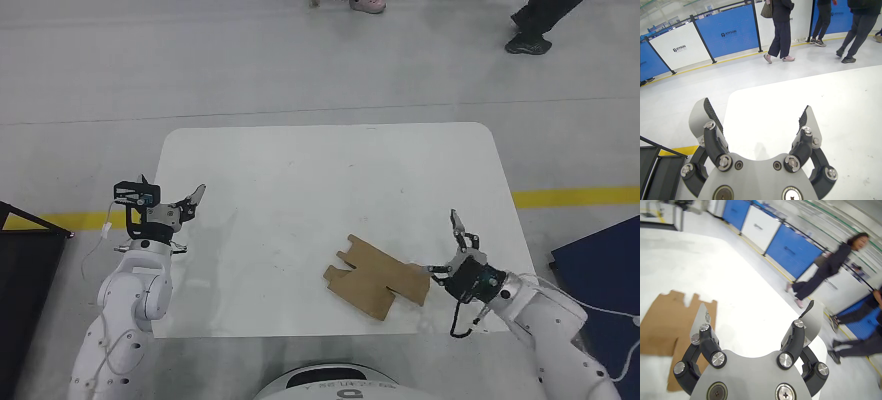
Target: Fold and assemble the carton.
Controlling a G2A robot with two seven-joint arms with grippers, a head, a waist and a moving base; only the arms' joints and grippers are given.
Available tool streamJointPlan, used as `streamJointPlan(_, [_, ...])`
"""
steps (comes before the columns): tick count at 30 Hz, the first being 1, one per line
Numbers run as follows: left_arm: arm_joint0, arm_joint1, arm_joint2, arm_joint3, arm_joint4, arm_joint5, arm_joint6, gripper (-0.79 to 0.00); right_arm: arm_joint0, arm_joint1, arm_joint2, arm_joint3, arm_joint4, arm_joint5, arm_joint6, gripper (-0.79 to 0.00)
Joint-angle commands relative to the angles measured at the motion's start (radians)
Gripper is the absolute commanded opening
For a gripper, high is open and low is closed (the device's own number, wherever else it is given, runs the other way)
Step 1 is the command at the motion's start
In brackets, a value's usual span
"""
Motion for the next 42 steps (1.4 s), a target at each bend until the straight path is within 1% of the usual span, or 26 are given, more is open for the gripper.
streamJointPlan(1, [0.000,0.000,0.000,0.000,0.000,0.000,0.000,0.000,-0.010,0.017,0.004,0.004,-0.137,-0.074,-0.121,0.000])
streamJointPlan(4, [0.000,0.000,0.000,0.000,0.000,0.000,0.000,0.000,-0.001,0.038,0.007,0.041,-0.250,-0.098,-0.247,0.000])
streamJointPlan(6, [0.000,0.000,0.000,0.000,0.000,0.000,0.000,0.000,0.005,0.047,-0.007,0.063,-0.301,-0.095,-0.296,0.000])
streamJointPlan(9, [0.000,0.000,0.000,0.000,0.000,0.000,0.000,0.000,0.016,0.058,-0.045,0.085,-0.363,-0.097,-0.343,-0.092])
streamJointPlan(11, [0.000,0.000,0.000,0.000,0.000,0.000,0.000,0.000,0.026,0.062,-0.080,0.095,-0.402,-0.079,-0.324,-0.108])
streamJointPlan(13, [0.000,0.000,0.000,0.000,0.000,0.000,0.000,0.000,0.038,0.065,-0.117,0.101,-0.432,-0.077,-0.307,-0.080])
streamJointPlan(15, [0.000,0.000,0.000,0.000,0.000,0.000,0.000,0.000,0.053,0.067,-0.142,0.110,-0.455,-0.067,-0.274,-0.086])
streamJointPlan(16, [0.000,0.000,0.000,0.000,0.000,0.000,0.000,0.000,0.061,0.067,-0.149,0.119,-0.455,-0.062,-0.262,-0.105])
streamJointPlan(19, [0.000,0.000,0.000,0.000,0.000,0.000,0.000,0.000,0.091,0.071,-0.139,0.156,-0.444,-0.049,-0.225,-0.114])
streamJointPlan(21, [0.000,0.000,0.000,0.000,0.000,0.000,0.000,0.000,0.104,0.076,-0.119,0.177,-0.435,-0.045,-0.210,-0.142])
streamJointPlan(25, [0.000,0.000,0.000,0.000,0.000,0.000,0.000,0.000,0.115,0.082,-0.085,0.205,-0.425,-0.022,-0.160,-0.145])
streamJointPlan(28, [0.000,0.000,0.000,0.000,0.000,0.000,0.000,0.000,0.117,0.084,-0.081,0.208,-0.415,-0.006,-0.131,-0.172])
streamJointPlan(31, [0.000,0.000,0.000,0.000,0.000,0.000,0.000,0.000,0.095,0.089,-0.089,0.173,-0.388,-0.019,-0.177,-0.206])
streamJointPlan(35, [0.000,0.000,0.000,0.000,0.000,0.000,0.000,0.000,0.055,0.099,-0.097,0.132,-0.405,-0.025,-0.225,-0.179])
streamJointPlan(40, [0.000,0.000,0.000,0.000,0.000,0.000,0.000,0.000,0.046,0.109,-0.106,0.124,-0.398,-0.041,-0.261,-0.228])
streamJointPlan(42, [0.000,0.000,0.000,0.000,0.000,0.000,0.000,0.000,0.042,0.114,-0.115,0.123,-0.409,-0.051,-0.273,-0.231])
